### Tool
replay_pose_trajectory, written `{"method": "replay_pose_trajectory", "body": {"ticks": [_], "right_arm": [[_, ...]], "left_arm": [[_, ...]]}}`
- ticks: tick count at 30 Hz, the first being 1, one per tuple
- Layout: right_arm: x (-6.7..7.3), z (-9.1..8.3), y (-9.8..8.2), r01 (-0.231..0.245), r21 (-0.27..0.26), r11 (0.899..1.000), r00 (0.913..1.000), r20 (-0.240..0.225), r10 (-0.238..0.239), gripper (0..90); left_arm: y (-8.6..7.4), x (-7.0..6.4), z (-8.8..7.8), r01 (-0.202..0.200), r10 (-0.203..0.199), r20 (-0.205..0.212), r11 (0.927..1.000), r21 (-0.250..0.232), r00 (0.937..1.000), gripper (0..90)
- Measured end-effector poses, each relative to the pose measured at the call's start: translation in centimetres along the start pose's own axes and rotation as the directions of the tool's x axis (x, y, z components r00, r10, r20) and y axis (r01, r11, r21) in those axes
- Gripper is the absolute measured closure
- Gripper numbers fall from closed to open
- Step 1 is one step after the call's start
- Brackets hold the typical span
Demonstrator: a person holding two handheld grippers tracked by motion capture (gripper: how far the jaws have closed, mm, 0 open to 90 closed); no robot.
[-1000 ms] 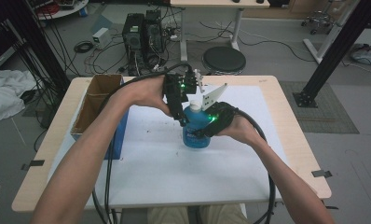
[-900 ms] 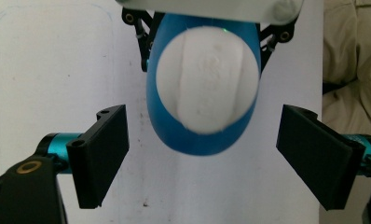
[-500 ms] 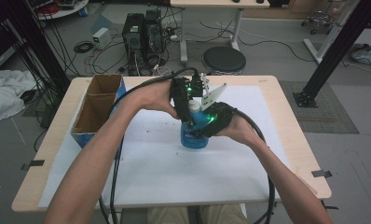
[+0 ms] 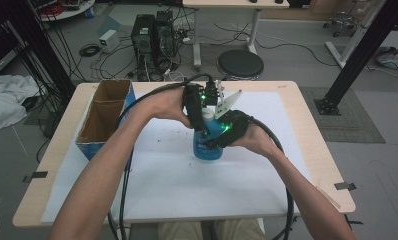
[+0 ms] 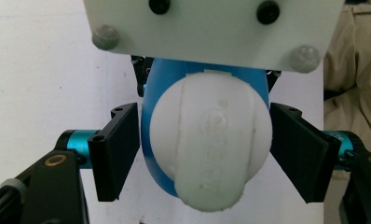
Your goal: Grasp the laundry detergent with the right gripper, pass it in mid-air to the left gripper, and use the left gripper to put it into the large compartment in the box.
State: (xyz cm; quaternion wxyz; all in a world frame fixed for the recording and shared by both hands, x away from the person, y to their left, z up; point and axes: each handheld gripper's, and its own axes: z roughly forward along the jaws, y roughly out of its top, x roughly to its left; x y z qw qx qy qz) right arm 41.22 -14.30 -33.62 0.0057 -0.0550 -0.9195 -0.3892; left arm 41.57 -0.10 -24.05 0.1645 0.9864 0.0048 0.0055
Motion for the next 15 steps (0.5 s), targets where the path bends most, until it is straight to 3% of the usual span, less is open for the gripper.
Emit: {"method": "replay_pose_trajectory", "body": {"ticks": [15], "right_arm": [[0.06,0.38,-0.05,0.001,0.007,1.0,1.0,-0.004,0.0,45.5]], "left_arm": [[-0.1,0.11,0.41,-0.002,0.002,0.008,0.9999,0.012,1.0,31.6]]}}
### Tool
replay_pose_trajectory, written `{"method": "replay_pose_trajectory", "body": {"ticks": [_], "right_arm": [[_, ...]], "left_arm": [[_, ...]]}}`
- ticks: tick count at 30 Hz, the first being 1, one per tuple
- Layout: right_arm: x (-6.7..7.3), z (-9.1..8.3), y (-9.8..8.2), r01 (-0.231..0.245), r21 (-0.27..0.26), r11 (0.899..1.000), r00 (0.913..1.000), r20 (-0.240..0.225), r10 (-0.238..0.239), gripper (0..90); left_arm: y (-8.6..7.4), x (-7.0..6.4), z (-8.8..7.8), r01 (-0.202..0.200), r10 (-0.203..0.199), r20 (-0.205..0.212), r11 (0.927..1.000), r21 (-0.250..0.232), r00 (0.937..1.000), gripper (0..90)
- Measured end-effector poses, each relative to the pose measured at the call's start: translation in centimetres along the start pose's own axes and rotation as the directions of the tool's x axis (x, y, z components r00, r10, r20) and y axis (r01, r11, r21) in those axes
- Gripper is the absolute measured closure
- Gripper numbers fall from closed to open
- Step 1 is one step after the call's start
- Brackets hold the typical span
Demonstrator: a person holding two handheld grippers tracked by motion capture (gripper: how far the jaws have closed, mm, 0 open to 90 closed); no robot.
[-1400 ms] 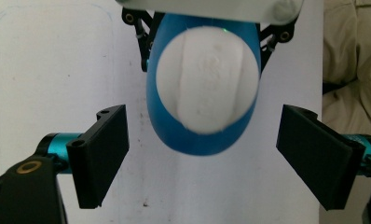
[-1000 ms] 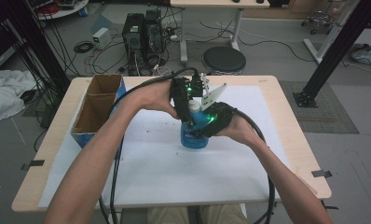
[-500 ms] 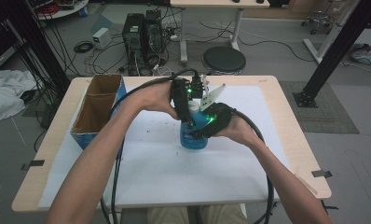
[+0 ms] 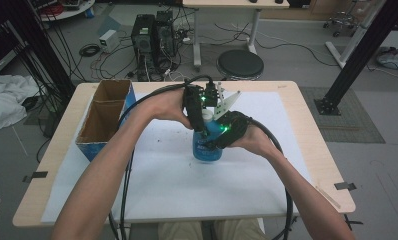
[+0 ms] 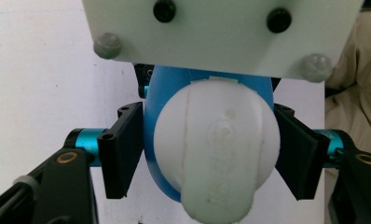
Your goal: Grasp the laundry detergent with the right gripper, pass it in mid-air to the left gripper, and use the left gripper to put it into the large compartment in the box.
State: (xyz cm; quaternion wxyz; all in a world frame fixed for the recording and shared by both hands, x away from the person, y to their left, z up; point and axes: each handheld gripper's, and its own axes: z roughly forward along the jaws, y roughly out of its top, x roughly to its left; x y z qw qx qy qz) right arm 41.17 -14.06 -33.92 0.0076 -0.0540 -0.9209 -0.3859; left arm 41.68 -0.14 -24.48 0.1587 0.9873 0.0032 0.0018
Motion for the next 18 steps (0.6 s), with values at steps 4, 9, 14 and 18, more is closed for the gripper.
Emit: {"method": "replay_pose_trajectory", "body": {"ticks": [4,9,14,18], "right_arm": [[0.05,0.07,-0.05,0.0,-0.004,1.0,1.0,0.0,0.0,45.5],[0.01,0.09,-0.14,-0.001,-0.004,1.0,1.0,-0.003,0.001,45.4],[0.03,0.08,-0.18,0.002,-0.007,1.0,1.0,-0.005,-0.002,45.3],[-0.01,0.16,-0.25,0.0,-0.014,1.0,0.9999,-0.011,0.0,45.1]], "left_arm": [[0.03,0.01,0.08,-0.001,0.001,0.002,1.0,-0.002,1.0,34.1],[0.09,-0.07,0.13,-0.009,0.009,0.003,1.0,0.001,1.0,36.9],[0.04,-0.15,0.08,-0.021,0.021,0.001,0.9998,-0.005,0.9998,37.9],[-0.06,-0.1,0.09,-0.02,0.02,0.0,0.9997,-0.011,0.9998,38.1]]}}
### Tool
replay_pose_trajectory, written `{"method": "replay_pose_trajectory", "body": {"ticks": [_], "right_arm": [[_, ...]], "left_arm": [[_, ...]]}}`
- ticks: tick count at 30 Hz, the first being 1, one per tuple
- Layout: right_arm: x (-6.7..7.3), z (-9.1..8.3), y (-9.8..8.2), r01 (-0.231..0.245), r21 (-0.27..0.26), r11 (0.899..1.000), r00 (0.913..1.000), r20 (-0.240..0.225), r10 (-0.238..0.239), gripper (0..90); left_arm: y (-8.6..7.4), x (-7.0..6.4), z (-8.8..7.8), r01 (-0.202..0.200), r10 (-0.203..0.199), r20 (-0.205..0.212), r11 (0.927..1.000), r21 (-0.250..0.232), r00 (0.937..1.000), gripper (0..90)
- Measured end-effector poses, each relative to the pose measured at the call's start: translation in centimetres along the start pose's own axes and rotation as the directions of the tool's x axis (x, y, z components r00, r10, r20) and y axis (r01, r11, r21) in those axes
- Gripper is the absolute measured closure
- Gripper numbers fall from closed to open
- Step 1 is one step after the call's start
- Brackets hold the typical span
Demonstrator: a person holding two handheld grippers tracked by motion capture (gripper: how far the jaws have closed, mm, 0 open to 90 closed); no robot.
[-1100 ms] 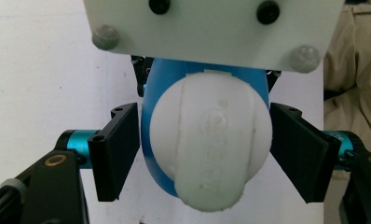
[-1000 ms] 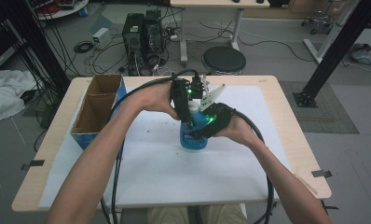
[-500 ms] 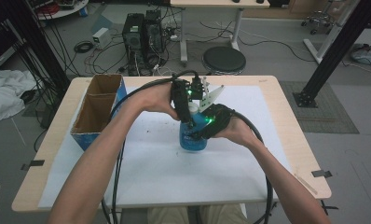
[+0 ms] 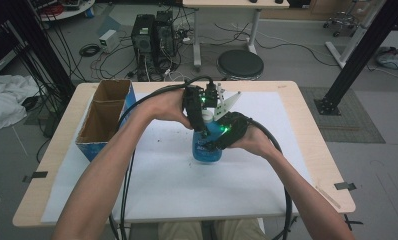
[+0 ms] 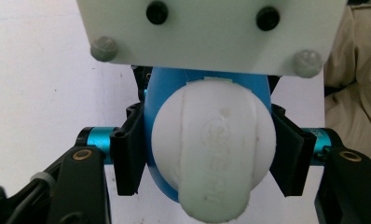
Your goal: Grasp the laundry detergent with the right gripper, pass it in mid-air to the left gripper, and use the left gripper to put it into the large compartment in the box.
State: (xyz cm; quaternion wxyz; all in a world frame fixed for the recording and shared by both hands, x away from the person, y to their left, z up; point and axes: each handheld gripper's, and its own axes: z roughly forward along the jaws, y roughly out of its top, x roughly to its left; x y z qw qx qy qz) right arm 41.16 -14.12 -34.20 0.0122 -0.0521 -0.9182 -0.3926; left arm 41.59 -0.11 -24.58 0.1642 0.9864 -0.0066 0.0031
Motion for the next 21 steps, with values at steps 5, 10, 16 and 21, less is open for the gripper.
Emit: {"method": "replay_pose_trajectory", "body": {"ticks": [5,10,16,21], "right_arm": [[-0.03,-0.07,-0.07,0.003,-0.009,1.0,1.0,-0.001,-0.003,44.6],[0.05,-0.15,-0.02,0.008,-0.008,1.0,0.9999,-0.009,-0.008,43.5],[0.25,-0.02,-0.06,0.011,0.006,1.0,0.9999,0.001,-0.011,37.6],[0.13,0.0,-0.36,-0.005,-0.001,1.0,0.9999,0.015,0.005,32.9]], "left_arm": [[-0.04,-0.11,-0.09,0.009,-0.009,-0.003,0.9999,-0.013,1.0,38.2],[-0.01,-0.19,-0.19,0.013,-0.013,0.001,0.9999,-0.01,0.9999,38.2],[-0.14,-0.28,-0.23,0.019,-0.019,-0.004,0.9998,-0.005,0.9998,38.2],[-0.37,-0.4,-0.28,0.022,-0.022,-0.002,0.9997,-0.001,0.9997,38.2]]}}
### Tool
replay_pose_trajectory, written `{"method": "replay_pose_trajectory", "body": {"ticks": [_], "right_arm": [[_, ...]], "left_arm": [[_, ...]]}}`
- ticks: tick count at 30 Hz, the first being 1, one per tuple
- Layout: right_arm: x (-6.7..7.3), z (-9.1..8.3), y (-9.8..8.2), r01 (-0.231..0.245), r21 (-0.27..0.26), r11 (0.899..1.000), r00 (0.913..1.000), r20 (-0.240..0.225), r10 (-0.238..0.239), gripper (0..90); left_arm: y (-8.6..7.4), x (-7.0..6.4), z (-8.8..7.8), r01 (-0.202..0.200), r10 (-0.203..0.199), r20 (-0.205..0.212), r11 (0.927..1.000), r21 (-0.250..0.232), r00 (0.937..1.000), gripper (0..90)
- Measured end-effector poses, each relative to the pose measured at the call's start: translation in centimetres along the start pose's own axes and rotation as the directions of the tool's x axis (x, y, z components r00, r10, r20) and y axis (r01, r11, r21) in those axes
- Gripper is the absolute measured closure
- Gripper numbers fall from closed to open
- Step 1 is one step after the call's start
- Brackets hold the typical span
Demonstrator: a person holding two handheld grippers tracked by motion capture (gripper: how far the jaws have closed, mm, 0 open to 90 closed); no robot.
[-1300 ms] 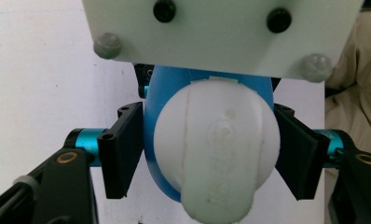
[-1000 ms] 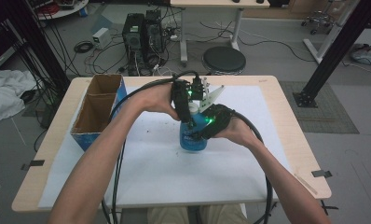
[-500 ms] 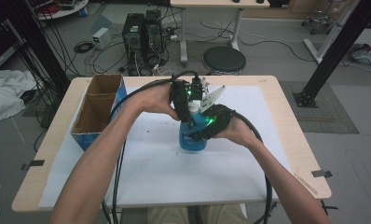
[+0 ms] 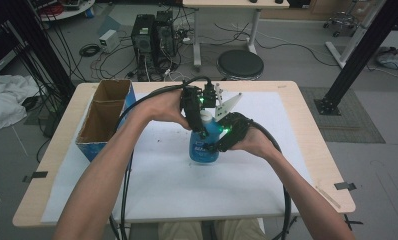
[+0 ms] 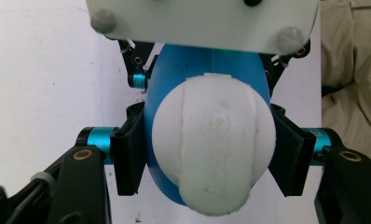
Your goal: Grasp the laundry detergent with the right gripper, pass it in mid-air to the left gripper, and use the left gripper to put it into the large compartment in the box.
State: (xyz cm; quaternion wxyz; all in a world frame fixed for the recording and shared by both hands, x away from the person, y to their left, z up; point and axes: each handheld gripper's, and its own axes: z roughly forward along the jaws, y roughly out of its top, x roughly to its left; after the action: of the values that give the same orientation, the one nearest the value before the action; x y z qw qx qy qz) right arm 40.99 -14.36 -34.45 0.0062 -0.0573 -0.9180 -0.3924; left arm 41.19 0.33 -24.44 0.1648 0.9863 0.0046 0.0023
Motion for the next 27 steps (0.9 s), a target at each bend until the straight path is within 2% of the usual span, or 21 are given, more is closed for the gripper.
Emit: {"method": "replay_pose_trajectory", "body": {"ticks": [8,14,18,21,24,27], "right_arm": [[0.2,-0.7,-0.3,-0.009,0.009,1.0,0.9999,0.013,0.009,31.7],[0.3,-2.1,-1.1,-0.027,0.054,0.998,0.9964,0.082,0.023,28.7],[0.2,-3.4,-1.9,-0.068,0.067,0.995,0.9918,0.113,0.061,23.0],[0.2,-4.4,-2.7,-0.082,0.082,0.993,0.9882,0.136,0.071,23.0],[0.2,-5.2,-3.3,-0.099,0.1,0.99,0.9836,0.161,0.082,22.7],[0.3,-6.0,-3.9,-0.114,0.106,0.988,0.979,0.181,0.093,22.5]], "left_arm": [[-0.5,-0.2,-0.7,0.012,-0.012,-0.007,0.9999,0.007,0.9999,38.1],[-1.1,-0.1,-3.0,0.086,-0.085,-0.035,0.9961,0.022,0.9958,38.2],[-1.8,0.0,-5.2,0.134,-0.133,-0.06,0.9906,0.025,0.9893,38.1],[-2.5,0.1,-7.0,0.165,-0.162,-0.079,0.9857,0.034,0.9836,38.1],[-3.2,0.1,-8.7,0.2,-0.196,-0.098,0.9791,0.036,0.9757,38.1],[-3.9,0.2,-10.5,0.246,-0.242,-0.119,0.9688,0.028,0.9631,38.1]]}}
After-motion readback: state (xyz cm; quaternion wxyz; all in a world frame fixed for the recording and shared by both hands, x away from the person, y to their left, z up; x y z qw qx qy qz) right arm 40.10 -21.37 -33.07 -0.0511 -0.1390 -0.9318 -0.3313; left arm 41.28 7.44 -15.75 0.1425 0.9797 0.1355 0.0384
